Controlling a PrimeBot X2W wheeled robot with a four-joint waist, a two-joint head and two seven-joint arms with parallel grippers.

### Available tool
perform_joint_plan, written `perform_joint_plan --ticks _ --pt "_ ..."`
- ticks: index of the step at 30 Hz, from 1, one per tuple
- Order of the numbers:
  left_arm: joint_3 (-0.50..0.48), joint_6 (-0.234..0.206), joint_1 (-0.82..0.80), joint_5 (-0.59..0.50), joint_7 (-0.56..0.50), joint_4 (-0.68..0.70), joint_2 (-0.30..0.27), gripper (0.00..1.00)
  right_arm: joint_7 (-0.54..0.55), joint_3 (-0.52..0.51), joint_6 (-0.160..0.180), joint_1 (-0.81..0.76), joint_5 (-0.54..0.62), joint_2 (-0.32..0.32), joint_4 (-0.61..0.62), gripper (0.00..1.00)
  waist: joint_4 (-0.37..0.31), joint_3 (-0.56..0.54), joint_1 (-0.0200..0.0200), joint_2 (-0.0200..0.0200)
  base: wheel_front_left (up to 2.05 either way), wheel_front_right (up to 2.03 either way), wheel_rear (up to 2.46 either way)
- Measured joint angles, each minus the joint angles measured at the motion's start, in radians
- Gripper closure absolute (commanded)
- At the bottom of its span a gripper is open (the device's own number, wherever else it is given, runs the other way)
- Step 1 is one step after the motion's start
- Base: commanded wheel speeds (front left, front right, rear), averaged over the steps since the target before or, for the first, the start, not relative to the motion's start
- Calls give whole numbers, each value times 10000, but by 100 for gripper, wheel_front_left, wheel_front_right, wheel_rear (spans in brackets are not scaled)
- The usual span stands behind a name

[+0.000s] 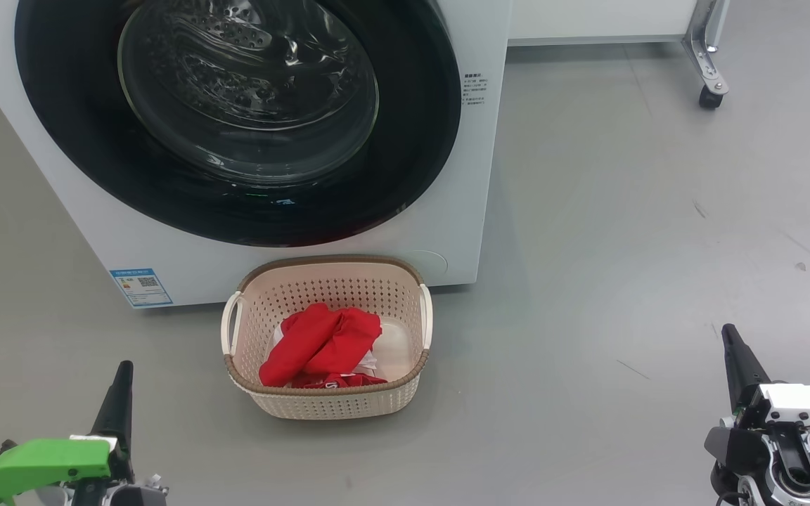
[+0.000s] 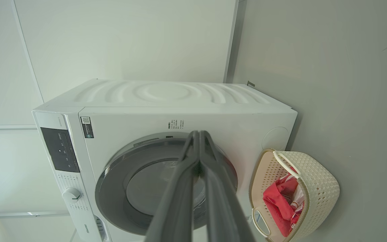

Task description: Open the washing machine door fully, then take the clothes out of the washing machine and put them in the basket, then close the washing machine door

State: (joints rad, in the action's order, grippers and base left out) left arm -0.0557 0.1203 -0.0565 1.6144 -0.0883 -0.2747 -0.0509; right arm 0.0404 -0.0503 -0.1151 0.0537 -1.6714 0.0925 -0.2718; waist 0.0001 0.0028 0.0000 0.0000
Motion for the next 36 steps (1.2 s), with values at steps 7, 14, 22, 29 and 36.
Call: perform_joint_plan --ticks 7,14,22,29,36 --pt "-4 0 0 0 0 0 0 100 0 -8 -10 1 0 -2 -15 100 0 0 0 0 0 0 0" --pt "-10 0 0 0 0 0 2 100 2 -15 -12 3 0 -2 -33 100 0 -1 0 0 0 0 0" --pt "-12 0 0 0 0 0 2 100 31 -27 -12 4 0 -2 -40 100 -1 -1 0 0 0 0 0" --pt "-15 0 0 0 0 2 2 100 31 -33 -12 5 0 -4 -48 100 -1 -1 0 0 0 0 0" --pt "-19 0 0 0 0 2 2 100 48 -40 -13 6 0 -4 -52 100 -1 -1 0 0 0 0 0"
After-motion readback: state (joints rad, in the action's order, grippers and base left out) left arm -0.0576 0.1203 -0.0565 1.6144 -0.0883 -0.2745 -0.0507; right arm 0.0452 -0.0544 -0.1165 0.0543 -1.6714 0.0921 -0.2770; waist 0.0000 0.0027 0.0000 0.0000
